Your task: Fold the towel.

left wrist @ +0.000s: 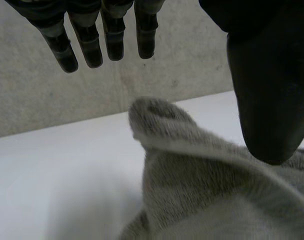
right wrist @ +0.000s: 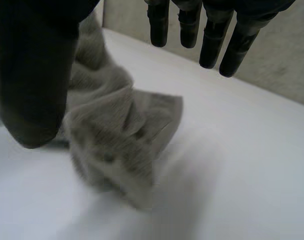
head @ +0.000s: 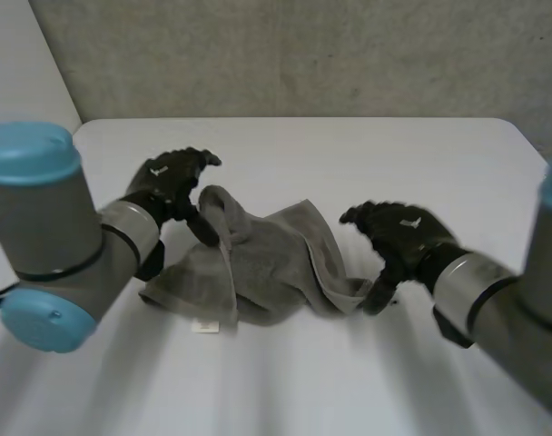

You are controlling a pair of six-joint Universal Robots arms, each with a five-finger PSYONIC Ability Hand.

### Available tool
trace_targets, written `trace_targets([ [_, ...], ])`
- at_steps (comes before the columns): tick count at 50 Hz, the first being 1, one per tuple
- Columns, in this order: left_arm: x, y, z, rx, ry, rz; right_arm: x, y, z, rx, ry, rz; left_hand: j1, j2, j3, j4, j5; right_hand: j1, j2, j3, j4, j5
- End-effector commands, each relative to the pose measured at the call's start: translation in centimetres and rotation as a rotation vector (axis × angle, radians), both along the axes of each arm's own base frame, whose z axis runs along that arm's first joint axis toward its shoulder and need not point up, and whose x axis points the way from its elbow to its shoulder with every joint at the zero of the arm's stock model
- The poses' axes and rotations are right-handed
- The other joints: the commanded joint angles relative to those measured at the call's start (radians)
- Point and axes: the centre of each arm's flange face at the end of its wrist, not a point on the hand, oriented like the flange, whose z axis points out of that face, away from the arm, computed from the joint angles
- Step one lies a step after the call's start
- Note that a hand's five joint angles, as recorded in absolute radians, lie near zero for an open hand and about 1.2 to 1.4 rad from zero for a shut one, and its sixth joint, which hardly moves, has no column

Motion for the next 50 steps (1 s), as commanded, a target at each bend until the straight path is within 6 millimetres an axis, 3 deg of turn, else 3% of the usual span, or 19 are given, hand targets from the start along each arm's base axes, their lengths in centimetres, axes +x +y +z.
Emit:
trace_targets([
  [1,-1.4,-0.8,-2.5,-0.009,0.002,0.001,2.2,1.6,-4.3,0.037,0.076,0.032,-0.083,-0.053,-0.058,-0.066,-0.031,-0.060,-0.075,-0.053,-0.076,-0.062],
  [5,-2.5,-1.1,-2.8,-0.021,0.009,0.004,2.5,0.8,-6.6,0.020,0.118,-0.026,-0.080,-0.050,-0.058,-0.066,-0.028,-0.060,-0.075,-0.053,-0.076,-0.062],
  [9,-2.7,-1.5,-2.6,-0.035,0.012,0.019,2.6,0.3,-7.2,-0.034,0.130,-0.034,-0.080,-0.050,-0.058,-0.066,-0.028,0.221,0.206,-0.053,-0.076,0.218],
  [11,-2.8,-1.9,-2.6,-0.044,0.015,0.031,2.5,-0.3,-7.3,-0.081,0.132,-0.031,-0.080,-0.050,-0.058,-0.066,-0.028,0.597,0.582,-0.053,-0.076,0.595],
  [12,-2.9,-2.1,-2.5,-0.056,0.016,0.040,2.5,-0.3,-7.3,-0.081,0.132,-0.031,-0.075,-0.044,-0.058,-0.066,-0.023,0.600,0.584,-0.053,-0.076,0.597],
  [14,-3.1,-2.4,-2.4,-0.069,0.017,0.048,2.6,-0.5,-7.6,-0.114,0.132,-0.024,-0.075,-0.044,-0.058,-0.066,-0.023,0.979,0.964,-0.053,-0.076,0.977],
  [15,-3.3,-2.7,-2.4,-0.078,0.017,0.052,2.6,-0.5,-7.6,-0.114,0.132,-0.024,-0.072,-0.041,-0.058,-0.066,-0.020,0.981,0.966,-0.053,-0.076,0.979],
  [16,-3.4,-3.0,-2.5,-0.080,0.016,0.053,2.4,-0.8,-7.6,-0.123,0.133,-0.024,-0.072,-0.041,-0.058,-0.066,-0.020,1.160,1.145,-0.053,-0.076,1.158],
  [22,-3.6,-3.3,-2.2,-0.082,0.025,0.053,0.5,-3.0,-6.8,-0.124,0.110,-0.054,-0.072,-0.041,-0.058,-0.066,-0.020,1.162,1.147,-0.053,-0.076,1.160],
  [29,-3.7,-1.8,0.6,-0.075,0.072,0.031,-0.4,-3.6,-6.0,-0.131,0.089,-0.047,-0.069,-0.038,-0.058,-0.066,-0.017,1.162,1.147,-0.053,-0.076,1.160],
  [36,-4.0,-1.3,1.0,-0.050,0.094,-0.011,-0.5,-3.6,-5.8,-0.165,0.134,-0.028,-0.048,-0.018,-0.058,-0.066,0.004,1.162,1.147,-0.053,-0.076,1.160],
  [41,-4.4,-1.5,0.3,-0.037,0.088,-0.020,-0.6,-3.6,-6.1,-0.185,0.183,-0.011,-0.001,0.029,-0.058,-0.066,0.051,1.162,1.147,-0.053,-0.076,1.160],
  [50,-6.4,-3.3,-4.0,0.002,0.045,-0.034,-0.4,-3.2,-6.5,-0.173,0.190,0.003,0.028,0.059,-0.058,-0.066,0.080,1.162,1.147,-0.053,-0.076,1.160],
])
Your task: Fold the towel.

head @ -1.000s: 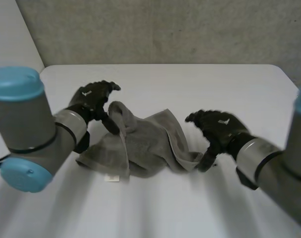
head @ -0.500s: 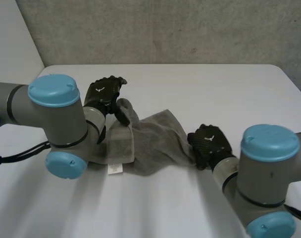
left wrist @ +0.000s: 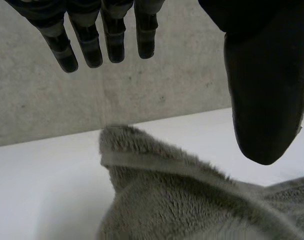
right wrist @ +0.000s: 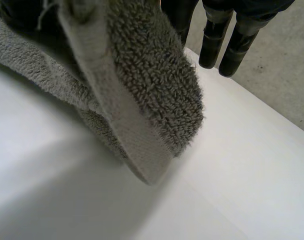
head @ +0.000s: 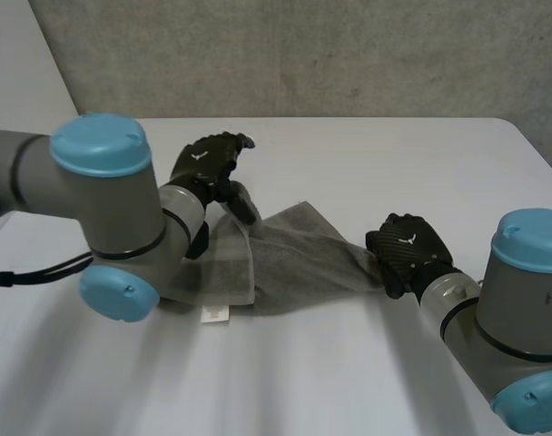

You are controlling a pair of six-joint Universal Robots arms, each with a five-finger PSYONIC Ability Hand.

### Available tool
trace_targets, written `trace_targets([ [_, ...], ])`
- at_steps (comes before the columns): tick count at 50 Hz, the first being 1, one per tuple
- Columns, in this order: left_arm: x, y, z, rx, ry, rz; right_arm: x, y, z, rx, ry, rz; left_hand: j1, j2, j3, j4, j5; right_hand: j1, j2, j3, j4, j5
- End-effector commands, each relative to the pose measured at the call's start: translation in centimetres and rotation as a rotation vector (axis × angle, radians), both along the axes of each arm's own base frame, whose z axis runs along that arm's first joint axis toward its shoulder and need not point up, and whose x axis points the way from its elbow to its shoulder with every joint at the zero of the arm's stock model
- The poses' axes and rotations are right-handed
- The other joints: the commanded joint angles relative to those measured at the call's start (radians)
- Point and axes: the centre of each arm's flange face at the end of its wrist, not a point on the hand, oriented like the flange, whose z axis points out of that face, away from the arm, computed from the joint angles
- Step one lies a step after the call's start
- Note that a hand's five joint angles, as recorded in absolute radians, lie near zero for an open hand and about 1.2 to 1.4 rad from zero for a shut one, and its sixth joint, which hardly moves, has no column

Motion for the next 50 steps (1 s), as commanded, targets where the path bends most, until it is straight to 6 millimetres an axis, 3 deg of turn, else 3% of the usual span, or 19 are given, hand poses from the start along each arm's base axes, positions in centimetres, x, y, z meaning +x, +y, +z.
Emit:
trace_targets([
  [1,-1.4,-1.7,-3.8,0.030,-0.042,-0.002,0.2,0.3,-0.3,0.007,0.005,0.010,0.026,0.030,-0.058,-0.066,0.016,0.066,0.119,-0.053,-0.076,0.061],
  [10,-0.7,-2.7,-4.9,-0.045,-0.214,0.040,-0.1,0.0,0.6,-0.007,-0.007,0.001,0.026,0.030,-0.058,-0.066,0.016,0.066,0.119,-0.053,-0.076,0.061],
  [16,1.9,-3.3,-4.3,-0.070,-0.324,0.118,-0.3,0.2,1.5,-0.008,-0.010,0.002,0.093,0.098,-0.058,-0.066,0.084,0.066,0.119,-0.053,-0.076,0.061],
  [25,4.7,-1.3,-1.5,-0.071,-0.327,0.142,-2.5,-0.9,2.5,0.036,0.006,0.009,0.161,0.165,-0.058,-0.066,0.151,0.066,0.119,-0.053,-0.076,0.061],
  [32,4.8,-0.8,-2.2,-0.044,-0.335,0.097,-2.9,-0.8,2.3,0.058,0.001,0.019,0.211,0.215,-0.058,-0.066,0.201,0.066,0.119,-0.053,-0.076,0.061],
  [40,6.0,-1.0,-3.8,0.009,-0.359,0.100,-3.1,-0.3,2.5,0.059,0.000,0.024,0.739,0.744,-0.058,-0.066,0.729,0.066,0.119,-0.053,-0.076,0.061],
  [42,6.1,-1.1,-3.7,0.003,-0.359,0.081,-3.1,-0.5,2.7,0.058,-0.003,0.024,1.048,1.053,-0.058,-0.066,1.039,0.066,0.119,-0.053,-0.076,0.061],
  [46,5.7,-1.3,-3.2,-0.026,-0.365,0.029,-3.0,-0.9,3.4,0.050,-0.008,0.033,1.109,1.113,-0.058,-0.066,1.099,0.066,0.119,-0.053,-0.076,0.061],
  [50,4.8,-2.6,-1.4,-0.148,-0.403,-0.036,-2.0,-2.6,5.8,-0.011,-0.046,0.086,1.109,1.113,-0.058,-0.066,1.099,0.066,0.119,-0.053,-0.076,0.061],
])
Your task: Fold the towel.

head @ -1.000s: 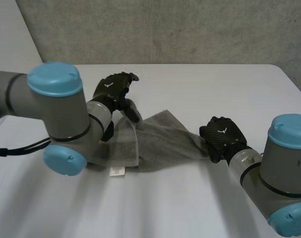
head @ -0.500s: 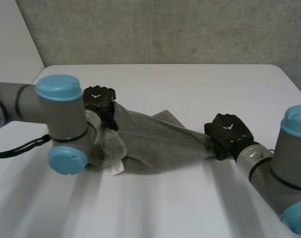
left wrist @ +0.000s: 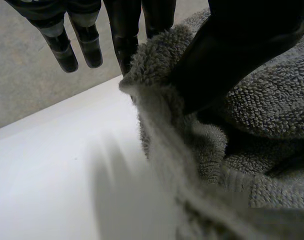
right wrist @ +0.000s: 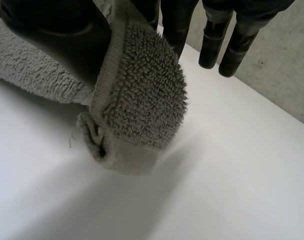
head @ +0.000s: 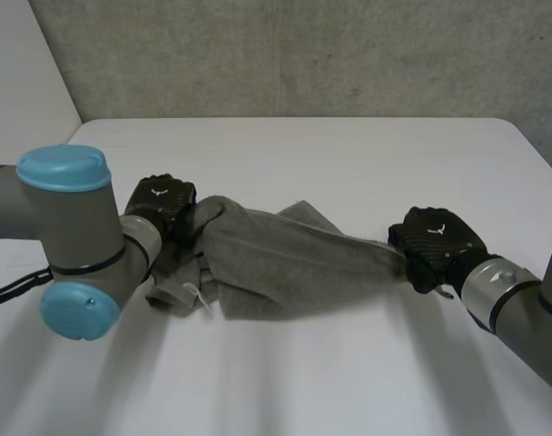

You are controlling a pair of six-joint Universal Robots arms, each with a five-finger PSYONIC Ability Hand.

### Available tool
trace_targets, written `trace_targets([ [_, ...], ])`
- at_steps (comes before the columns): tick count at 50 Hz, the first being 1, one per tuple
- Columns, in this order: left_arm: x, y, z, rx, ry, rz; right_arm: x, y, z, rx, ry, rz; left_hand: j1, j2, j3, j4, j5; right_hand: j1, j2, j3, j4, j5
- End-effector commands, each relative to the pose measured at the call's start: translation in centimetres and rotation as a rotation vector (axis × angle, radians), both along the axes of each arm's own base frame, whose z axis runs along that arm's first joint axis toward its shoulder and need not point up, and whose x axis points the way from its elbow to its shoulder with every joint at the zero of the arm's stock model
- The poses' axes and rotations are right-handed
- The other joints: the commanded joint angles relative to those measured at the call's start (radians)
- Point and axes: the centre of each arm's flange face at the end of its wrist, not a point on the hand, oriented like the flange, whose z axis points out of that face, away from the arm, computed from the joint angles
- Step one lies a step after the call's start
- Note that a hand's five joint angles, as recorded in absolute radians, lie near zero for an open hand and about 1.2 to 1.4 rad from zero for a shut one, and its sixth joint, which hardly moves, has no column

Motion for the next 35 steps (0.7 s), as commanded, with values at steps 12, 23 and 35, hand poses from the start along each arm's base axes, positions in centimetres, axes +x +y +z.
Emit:
trace_targets([
  [12,-2.3,-4.9,19.8,-0.712,0.059,-0.090,3.3,-8.6,23.3,-0.701,-0.427,0.087,0.096,0.075,-0.058,-0.066,0.071,0.065,0.081,-0.053,-0.076,0.057],
  [23,2.4,-1.4,26.3,-1.033,0.118,-0.061,-1.2,-9.0,24.0,-0.727,-0.588,0.057,0.096,0.075,-0.058,-0.066,0.071,0.065,0.081,-0.053,-0.076,0.057],
  [35,3.6,-1.2,10.0,-0.611,-0.006,-0.160,-2.0,-6.0,9.1,-0.372,-0.287,0.048,0.096,0.075,-0.058,-0.066,0.071,0.065,0.081,-0.053,-0.076,0.057],
])
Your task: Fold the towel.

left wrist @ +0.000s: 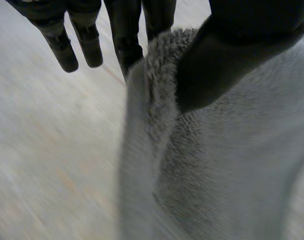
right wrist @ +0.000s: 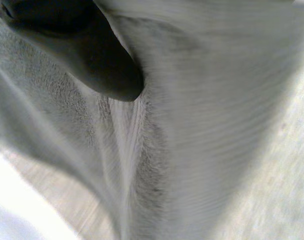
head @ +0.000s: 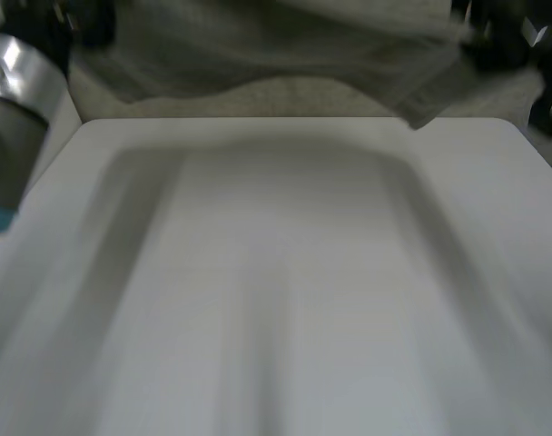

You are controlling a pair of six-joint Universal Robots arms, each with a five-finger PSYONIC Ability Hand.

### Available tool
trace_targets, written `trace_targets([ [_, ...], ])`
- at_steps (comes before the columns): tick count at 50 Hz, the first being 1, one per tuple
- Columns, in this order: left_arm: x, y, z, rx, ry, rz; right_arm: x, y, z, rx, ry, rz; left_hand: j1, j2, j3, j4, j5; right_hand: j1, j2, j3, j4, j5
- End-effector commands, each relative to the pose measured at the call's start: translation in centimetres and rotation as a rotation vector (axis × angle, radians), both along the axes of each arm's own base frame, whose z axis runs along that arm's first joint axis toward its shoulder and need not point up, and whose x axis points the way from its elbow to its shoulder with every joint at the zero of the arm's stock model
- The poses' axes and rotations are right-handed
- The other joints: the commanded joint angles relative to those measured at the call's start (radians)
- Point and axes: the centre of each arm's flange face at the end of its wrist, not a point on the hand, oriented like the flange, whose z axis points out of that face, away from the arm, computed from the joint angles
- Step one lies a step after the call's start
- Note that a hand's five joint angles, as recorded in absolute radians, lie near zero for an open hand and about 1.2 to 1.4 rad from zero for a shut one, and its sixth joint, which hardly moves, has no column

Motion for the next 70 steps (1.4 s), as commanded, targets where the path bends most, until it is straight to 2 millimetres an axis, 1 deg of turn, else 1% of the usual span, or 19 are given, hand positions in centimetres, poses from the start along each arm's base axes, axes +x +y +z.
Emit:
trace_targets([
  [1,0.7,1.0,-11.7,0.290,-0.099,-0.014,-0.5,2.8,-9.3,0.184,0.220,-0.012,0.094,0.065,-0.058,-0.066,0.064,0.064,0.076,-0.053,-0.076,0.053],
  [2,0.8,1.4,-14.1,0.342,-0.112,-0.017,-0.5,2.8,-9.3,0.184,0.220,-0.012,0.094,0.065,-0.058,-0.066,0.064,0.064,0.076,-0.053,-0.076,0.053],
  [3,0.8,1.4,-14.1,0.343,-0.113,-0.017,-0.6,3.4,-11.0,0.223,0.254,-0.009,0.094,0.065,-0.058,-0.066,0.064,0.064,0.076,-0.053,-0.076,0.053],
  [5,1.0,2.1,-17.5,0.416,-0.134,-0.013,-0.7,4.0,-12.4,0.258,0.283,-0.005,0.094,0.065,-0.058,-0.066,0.064,0.064,0.076,-0.053,-0.076,0.053],
  [7,1.1,2.4,-18.7,0.447,-0.142,-0.015,-0.7,4.9,-15.6,0.345,0.329,0.008,0.094,0.065,-0.058,-0.066,0.064,0.064,0.076,-0.053,-0.076,0.053],
  [10,1.2,2.9,-20.3,0.492,-0.159,-0.013,-0.7,5.1,-17.0,0.387,0.350,0.014,0.094,0.065,-0.058,-0.066,0.064,0.064,0.076,-0.053,-0.076,0.053],
  [16,1.3,3.3,-21.1,0.496,-0.220,-0.001,-1.0,5.1,-18.7,0.423,0.432,0.003,0.094,0.065,-0.058,-0.066,0.064,0.064,0.076,-0.053,-0.076,0.053],
  [23,1.6,3.4,-21.3,0.478,-0.274,0.024,-1.3,5.1,-18.9,0.462,0.443,-0.022,0.094,0.065,-0.058,-0.066,0.064,-0.327,-0.316,-0.053,-0.076,-0.338],
  [29,1.7,3.5,-21.3,0.481,-0.273,0.027,-1.9,4.5,-20.4,0.518,0.468,-0.114,0.094,0.065,-0.058,-0.066,0.064,-0.428,-0.416,-0.053,-0.076,-0.439],
  [32,1.7,3.6,-21.6,0.487,-0.279,0.025,-2.1,4.3,-20.6,0.522,0.474,-0.139,0.094,0.065,-0.058,-0.066,0.064,-0.372,-0.360,-0.053,-0.076,-0.383],
  [34,1.7,3.6,-21.7,0.485,-0.280,0.029,-2.2,3.8,-20.1,0.509,0.472,-0.154,0.094,0.065,-0.058,-0.066,0.064,0.063,0.075,-0.053,-0.076,0.052],
  [37,1.7,3.4,-21.6,0.480,-0.277,0.034,-2.5,3.5,-19.5,0.495,0.453,-0.153,0.094,0.065,-0.058,-0.066,0.064,0.064,0.076,-0.053,-0.076,0.053],
  [38,1.7,3.4,-21.7,0.483,-0.278,0.034,-2.5,3.5,-19.5,0.495,0.453,-0.153,-0.109,-0.138,-0.058,-0.066,-0.139,0.064,0.076,-0.053,-0.076,0.053],
  [43,1.9,2.9,-22.1,0.489,-0.277,0.061,-4.2,2.6,-17.5,0.454,0.408,-0.193,-0.459,-0.488,-0.058,-0.066,-0.490,0.064,0.076,-0.053,-0.076,0.053],
  [51,2.3,1.8,-23.6,0.503,-0.326,0.146,-4.9,2.4,-16.8,0.479,0.344,-0.188,-0.551,-0.580,-0.058,-0.066,-0.581,0.064,0.076,-0.053,-0.076,0.053],
  [58,2.4,1.6,-24.2,0.497,-0.378,0.164,-5.0,2.3,-16.7,0.478,0.336,-0.187,-0.507,-0.536,-0.058,-0.066,-0.537,0.064,0.076,-0.053,-0.076,0.053],
  [60,2.5,1.7,-24.2,0.499,-0.383,0.166,-5.0,2.3,-16.6,0.475,0.338,-0.187,-0.392,-0.421,-0.058,-0.066,-0.423,0.064,0.076,-0.053,-0.076,0.053],
  [62,3.0,1.8,-24.0,0.515,-0.388,0.176,-5.0,2.5,-16.6,0.489,0.345,-0.180,0.051,0.022,-0.058,-0.066,0.021,0.064,0.076,-0.053,-0.076,0.053],
  [70,4.0,4.2,-21.1,0.600,-0.403,0.169,-4.1,5.5,-15.6,0.603,0.466,-0.030,0.094,0.065,-0.058,-0.066,0.064,0.064,0.076,-0.053,-0.076,0.053],
])
